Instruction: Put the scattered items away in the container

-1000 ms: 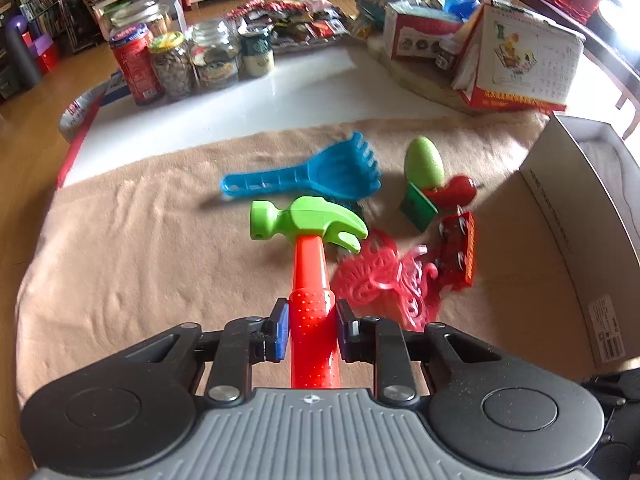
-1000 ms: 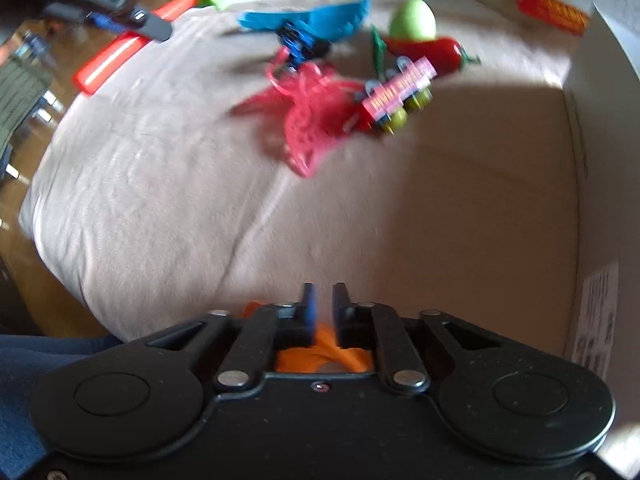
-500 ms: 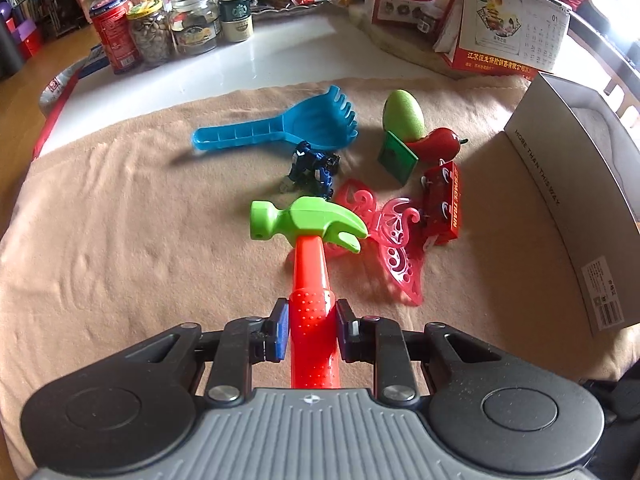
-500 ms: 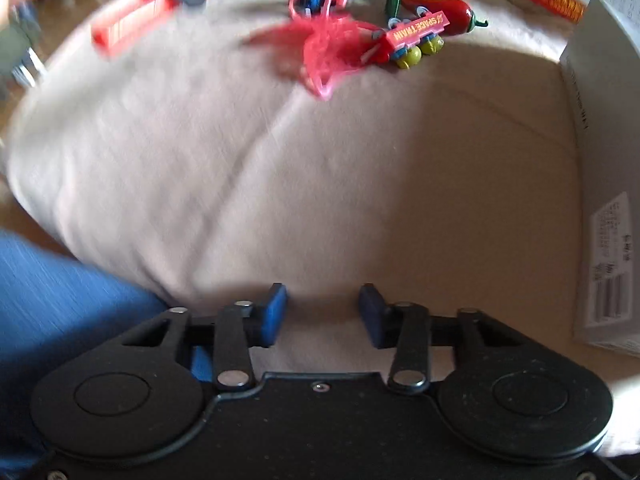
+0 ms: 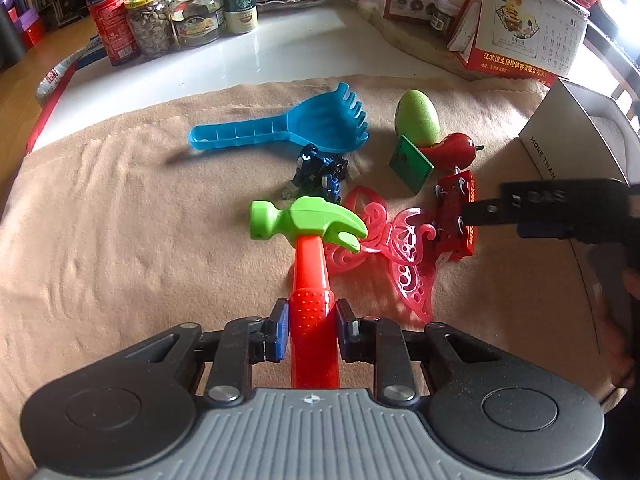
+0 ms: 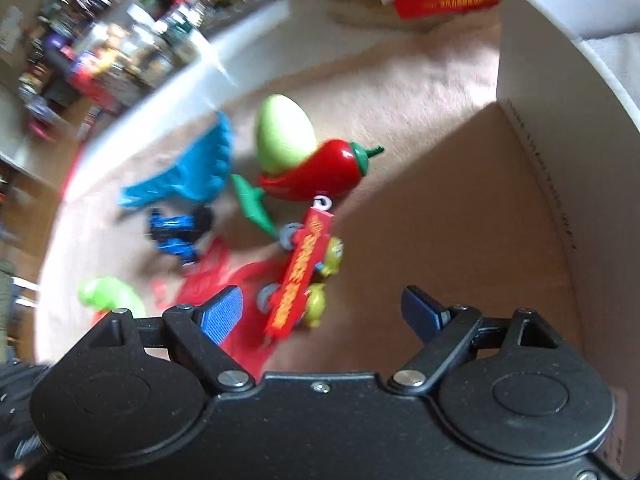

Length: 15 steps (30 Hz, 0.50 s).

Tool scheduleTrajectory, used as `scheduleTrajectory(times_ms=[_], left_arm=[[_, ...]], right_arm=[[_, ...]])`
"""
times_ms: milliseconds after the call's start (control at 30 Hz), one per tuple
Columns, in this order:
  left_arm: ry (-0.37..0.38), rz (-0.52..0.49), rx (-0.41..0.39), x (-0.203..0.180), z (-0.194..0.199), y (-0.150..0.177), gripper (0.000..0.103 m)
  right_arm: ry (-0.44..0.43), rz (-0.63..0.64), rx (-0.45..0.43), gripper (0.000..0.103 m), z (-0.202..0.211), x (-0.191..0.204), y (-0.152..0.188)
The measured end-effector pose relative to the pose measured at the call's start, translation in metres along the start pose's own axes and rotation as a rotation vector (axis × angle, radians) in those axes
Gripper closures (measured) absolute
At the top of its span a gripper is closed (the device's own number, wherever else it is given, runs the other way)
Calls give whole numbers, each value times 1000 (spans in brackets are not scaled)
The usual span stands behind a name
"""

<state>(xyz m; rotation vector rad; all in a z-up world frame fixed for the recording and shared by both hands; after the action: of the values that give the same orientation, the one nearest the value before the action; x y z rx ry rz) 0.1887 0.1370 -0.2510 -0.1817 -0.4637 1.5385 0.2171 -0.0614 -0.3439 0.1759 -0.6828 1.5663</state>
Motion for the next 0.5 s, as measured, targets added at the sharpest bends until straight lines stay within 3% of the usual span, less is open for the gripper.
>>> scheduleTrajectory(times_ms=[133, 200, 233, 500], left_arm=[[6, -5, 6, 1, -3, -1, 79], [2, -9, 5, 2, -3, -1, 79], [3, -9, 5, 2, -2, -2, 79], [4, -36, -12, -3, 10, 0, 79]], right_arm=[[20, -41, 40, 26, -27, -3, -1], [11, 4, 35, 58, -30, 4, -1], [-31, -1, 48, 62, -31, 6, 0], [-62, 123, 35, 64, -12, 20, 17]])
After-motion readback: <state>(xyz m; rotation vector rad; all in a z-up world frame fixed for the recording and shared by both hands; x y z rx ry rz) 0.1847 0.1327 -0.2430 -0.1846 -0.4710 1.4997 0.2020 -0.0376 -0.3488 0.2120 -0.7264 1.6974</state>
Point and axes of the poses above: each gripper's, at about its wrist camera, not at the fingertips, and z roughly against the way its jaws point, x to its left, y to its underside, the point moved 4 cm from there along -z, roughly the way its jaws point, and after that the axes turned 12 degrees about -y, right-handed, at the moved point
